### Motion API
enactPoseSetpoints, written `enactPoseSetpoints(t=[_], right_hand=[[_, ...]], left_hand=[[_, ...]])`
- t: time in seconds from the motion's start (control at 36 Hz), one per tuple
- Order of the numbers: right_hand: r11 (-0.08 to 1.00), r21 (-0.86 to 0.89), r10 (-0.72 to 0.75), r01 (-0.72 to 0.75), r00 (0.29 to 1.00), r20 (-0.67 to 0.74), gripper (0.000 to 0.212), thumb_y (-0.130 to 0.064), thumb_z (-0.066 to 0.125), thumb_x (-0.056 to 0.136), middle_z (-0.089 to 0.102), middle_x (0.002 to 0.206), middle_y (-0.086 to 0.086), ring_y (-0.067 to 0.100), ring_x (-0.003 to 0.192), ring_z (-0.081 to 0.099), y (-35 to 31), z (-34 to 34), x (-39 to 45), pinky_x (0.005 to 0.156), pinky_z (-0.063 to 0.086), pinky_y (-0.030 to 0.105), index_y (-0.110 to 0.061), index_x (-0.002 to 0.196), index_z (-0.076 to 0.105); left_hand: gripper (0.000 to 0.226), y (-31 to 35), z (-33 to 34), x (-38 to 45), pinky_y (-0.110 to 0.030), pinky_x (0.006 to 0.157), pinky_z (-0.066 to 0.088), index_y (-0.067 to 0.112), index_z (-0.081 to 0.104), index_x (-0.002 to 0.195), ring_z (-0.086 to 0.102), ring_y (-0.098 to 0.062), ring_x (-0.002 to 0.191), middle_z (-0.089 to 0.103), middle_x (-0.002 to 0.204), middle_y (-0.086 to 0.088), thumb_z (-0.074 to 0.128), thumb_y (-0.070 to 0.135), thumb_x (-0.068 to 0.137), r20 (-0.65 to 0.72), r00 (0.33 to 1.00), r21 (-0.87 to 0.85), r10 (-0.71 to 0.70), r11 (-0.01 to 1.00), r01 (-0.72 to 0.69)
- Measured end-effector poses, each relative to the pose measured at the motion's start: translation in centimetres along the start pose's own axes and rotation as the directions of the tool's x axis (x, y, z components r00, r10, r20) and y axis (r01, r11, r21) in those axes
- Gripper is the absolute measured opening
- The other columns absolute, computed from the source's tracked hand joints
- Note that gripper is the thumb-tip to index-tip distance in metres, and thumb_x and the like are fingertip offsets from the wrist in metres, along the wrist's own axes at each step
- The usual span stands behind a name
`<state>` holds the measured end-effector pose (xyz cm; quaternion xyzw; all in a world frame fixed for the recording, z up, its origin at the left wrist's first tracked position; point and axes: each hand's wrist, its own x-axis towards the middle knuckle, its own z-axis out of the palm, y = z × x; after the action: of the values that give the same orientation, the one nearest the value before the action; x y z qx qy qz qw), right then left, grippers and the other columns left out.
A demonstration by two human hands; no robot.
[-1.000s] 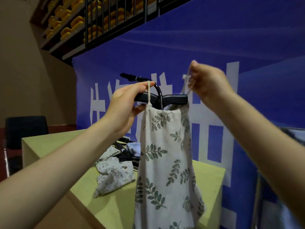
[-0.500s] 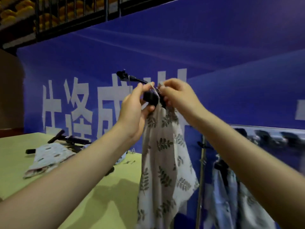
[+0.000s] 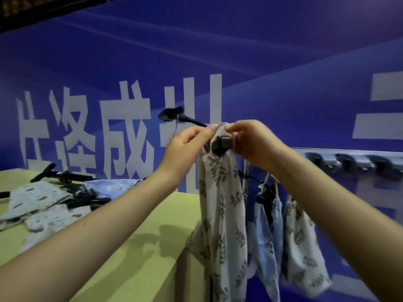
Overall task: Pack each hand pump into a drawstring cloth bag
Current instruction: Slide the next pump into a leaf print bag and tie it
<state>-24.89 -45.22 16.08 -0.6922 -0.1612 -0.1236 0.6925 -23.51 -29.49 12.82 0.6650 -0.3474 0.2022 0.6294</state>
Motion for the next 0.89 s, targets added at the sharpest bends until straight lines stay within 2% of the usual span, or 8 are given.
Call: enactPoseSetpoints(t=[0.17,0.31,0.39,0.5,0.61,0.69,0.78,0.89], right_hand=[[0.995,-0.070,0.079,-0.072,0.992,0.095,0.025,-0.002,0.041,0.094,0.046,0.057,0.000,0.010,0.049,0.046,0.4,-1.2,-1.5,0.051,0.039,0.021,-0.010,0.073,0.049],[0.983,-0.070,0.171,-0.168,0.985,0.035,0.020,-0.003,0.038,0.091,0.045,0.059,-0.003,0.009,0.052,0.041,1.5,-3.1,-2.5,0.048,0.029,0.020,-0.015,0.076,0.047],[0.974,-0.100,0.208,-0.206,0.978,0.014,0.021,-0.004,0.038,0.092,0.043,0.056,-0.004,0.006,0.043,0.046,2.4,-4.1,-3.5,0.047,0.029,0.017,-0.016,0.076,0.044],[0.965,-0.020,0.262,-0.262,0.965,-0.027,0.015,-0.008,0.045,0.087,0.032,0.060,-0.003,0.009,0.053,0.029,3.8,-5.4,-4.3,0.069,0.002,0.033,-0.018,0.076,0.045],[0.962,0.117,0.254,-0.248,0.966,-0.039,0.015,-0.007,0.045,0.085,0.027,0.057,-0.005,0.009,0.050,0.022,5.0,-6.5,-5.2,0.051,0.019,0.023,-0.017,0.074,0.045],[0.971,0.175,0.182,-0.162,0.977,-0.106,0.010,-0.010,0.047,0.087,0.030,0.054,-0.005,0.009,0.047,0.024,5.7,-7.0,-5.5,0.046,0.026,0.020,-0.015,0.080,0.052],[0.995,-0.030,0.088,-0.095,0.980,-0.179,0.007,-0.012,0.053,0.088,0.044,0.049,-0.002,0.011,0.042,0.035,5.8,-7.5,-5.8,0.045,0.023,0.022,-0.011,0.085,0.059],[0.908,-0.375,0.121,-0.184,0.975,-0.184,0.017,-0.008,0.059,0.091,0.056,0.062,0.007,0.013,0.052,0.050,5.0,-8.8,-6.2,0.050,0.038,0.023,0.004,0.098,0.067]], left_hand=[[0.051,-1.6,3.2,-0.9,-0.031,0.092,0.049,0.016,0.058,0.106,0.062,-0.012,0.104,0.068,0.105,0.000,0.061,0.060,0.082,0.181,0.974,-0.015,-0.138,0.990,0.143],[0.025,-4.4,5.8,-2.7,-0.009,0.069,0.046,0.017,0.048,0.112,0.057,-0.002,0.091,0.057,0.101,0.004,0.057,0.031,0.094,0.220,0.965,-0.092,-0.143,0.982,0.167],[0.019,-5.6,6.9,-3.3,-0.015,0.064,0.044,0.021,0.055,0.096,0.054,-0.002,0.074,0.058,0.085,0.005,0.058,0.037,0.086,0.179,0.980,-0.107,-0.087,0.989,0.107],[0.040,-7.2,8.3,-3.7,-0.025,0.065,0.039,0.019,0.062,0.085,0.051,-0.008,0.070,0.057,0.081,0.002,0.044,0.050,0.068,0.188,0.982,-0.020,-0.012,1.000,0.016],[0.036,-8.2,8.7,-4.1,-0.040,0.078,0.053,0.030,0.066,0.089,0.062,-0.015,0.086,0.064,0.093,0.000,0.041,0.048,0.070,0.225,0.974,0.063,-0.022,0.998,0.008],[0.025,-8.7,9.1,-4.6,-0.026,0.060,0.047,0.031,0.062,0.094,0.057,-0.003,0.065,0.064,0.074,0.014,0.043,0.038,0.081,0.252,0.968,0.096,-0.003,0.995,-0.022],[0.022,-9.0,10.0,-5.0,-0.015,0.048,0.031,0.023,0.060,0.096,0.046,-0.001,0.049,0.057,0.062,0.017,0.043,0.031,0.085,0.269,0.963,0.120,0.018,0.991,-0.051],[0.025,-9.7,11.7,-5.0,-0.027,0.050,0.029,0.012,0.053,0.087,0.038,-0.006,0.046,0.053,0.064,-0.002,0.044,0.034,0.080,0.219,0.976,0.174,0.010,0.983,-0.049]])
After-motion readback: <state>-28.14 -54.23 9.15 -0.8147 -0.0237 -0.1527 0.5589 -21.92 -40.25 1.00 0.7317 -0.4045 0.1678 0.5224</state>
